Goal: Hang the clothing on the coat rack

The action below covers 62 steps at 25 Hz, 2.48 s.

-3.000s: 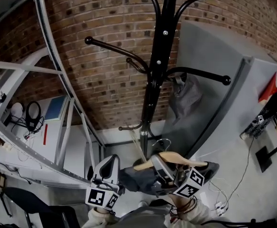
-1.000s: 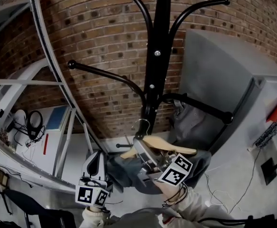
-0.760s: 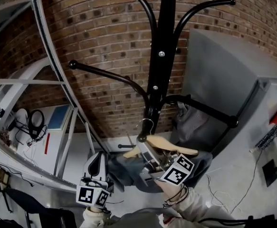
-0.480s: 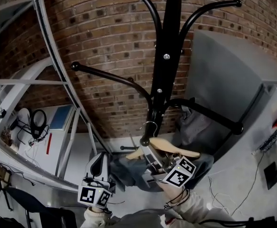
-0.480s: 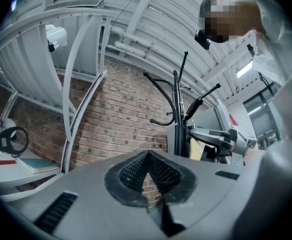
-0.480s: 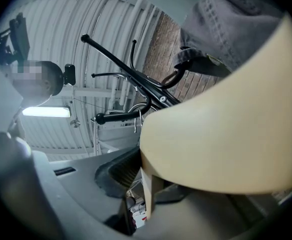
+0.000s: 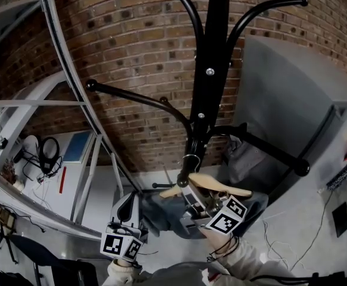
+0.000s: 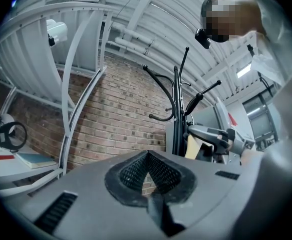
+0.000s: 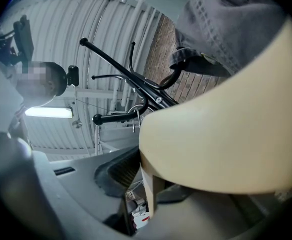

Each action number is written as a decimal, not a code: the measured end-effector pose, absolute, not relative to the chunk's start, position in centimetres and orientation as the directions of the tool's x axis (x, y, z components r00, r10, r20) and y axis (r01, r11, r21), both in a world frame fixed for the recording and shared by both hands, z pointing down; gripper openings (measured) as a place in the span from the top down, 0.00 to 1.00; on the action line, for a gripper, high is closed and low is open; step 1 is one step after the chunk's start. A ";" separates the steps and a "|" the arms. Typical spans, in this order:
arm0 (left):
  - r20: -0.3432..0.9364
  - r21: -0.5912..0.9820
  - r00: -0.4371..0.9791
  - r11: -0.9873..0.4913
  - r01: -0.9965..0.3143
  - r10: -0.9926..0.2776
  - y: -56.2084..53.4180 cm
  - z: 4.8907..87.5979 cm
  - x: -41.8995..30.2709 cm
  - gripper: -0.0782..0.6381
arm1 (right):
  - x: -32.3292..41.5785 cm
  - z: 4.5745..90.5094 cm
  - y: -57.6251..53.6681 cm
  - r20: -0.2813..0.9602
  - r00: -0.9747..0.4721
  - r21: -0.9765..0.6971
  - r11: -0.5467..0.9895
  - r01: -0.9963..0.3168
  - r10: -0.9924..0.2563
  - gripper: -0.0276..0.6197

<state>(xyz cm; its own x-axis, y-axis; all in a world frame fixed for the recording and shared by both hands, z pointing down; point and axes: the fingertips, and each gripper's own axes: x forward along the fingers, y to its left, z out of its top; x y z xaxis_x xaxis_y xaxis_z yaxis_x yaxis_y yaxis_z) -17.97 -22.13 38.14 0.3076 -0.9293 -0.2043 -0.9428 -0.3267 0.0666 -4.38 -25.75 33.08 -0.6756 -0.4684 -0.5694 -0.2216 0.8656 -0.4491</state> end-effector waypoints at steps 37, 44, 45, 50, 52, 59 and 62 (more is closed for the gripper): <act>-0.138 0.115 0.311 -0.327 -0.938 -0.940 -21.1 41.0 -18.5 0.88 | -4.7 36.3 -25.3 -0.506 -0.689 -0.541 0.813 -0.214 -0.518 0.73; -0.128 0.126 0.328 -0.343 -0.931 -0.936 -20.6 41.5 -18.0 0.88 | -4.0 37.7 -24.2 -0.478 -0.691 -0.570 0.790 -0.225 -0.542 0.73; -0.127 0.127 0.331 -0.347 -0.929 -0.935 -20.5 41.5 -17.9 0.88 | -3.9 38.0 -24.0 -0.472 -0.692 -0.573 0.786 -0.230 -0.546 0.73; -0.124 0.128 0.353 -0.368 -0.921 -0.927 -19.8 41.6 -17.0 0.88 | -2.7 39.5 -22.5 -0.418 -0.700 -0.568 0.768 -0.296 -0.579 0.73; -0.121 0.125 0.363 -0.377 -0.918 -0.924 -19.4 41.7 -16.5 0.88 | -2.2 39.8 -21.7 -0.396 -0.708 -0.541 0.771 -0.335 -0.585 0.73; -0.097 0.108 0.400 -0.409 -0.906 -0.911 -18.1 42.6 -14.4 0.88 | -0.6 41.2 -19.5 -0.305 -0.706 -0.423 0.755 -0.501 -0.639 0.80; -0.094 0.091 0.426 -0.434 -0.896 -0.900 -17.7 42.9 -13.1 0.88 | -0.1 42.0 -18.6 -0.255 -0.712 -0.368 0.747 -0.553 -0.654 0.82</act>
<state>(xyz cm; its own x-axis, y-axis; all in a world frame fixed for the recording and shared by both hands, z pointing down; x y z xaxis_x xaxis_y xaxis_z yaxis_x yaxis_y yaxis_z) -13.10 -17.70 42.85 0.4265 -0.8996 -0.0941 -0.8961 -0.4343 0.0909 -0.14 -18.60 42.00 -0.7124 -0.6537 -0.2555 -0.5535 0.7471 -0.3681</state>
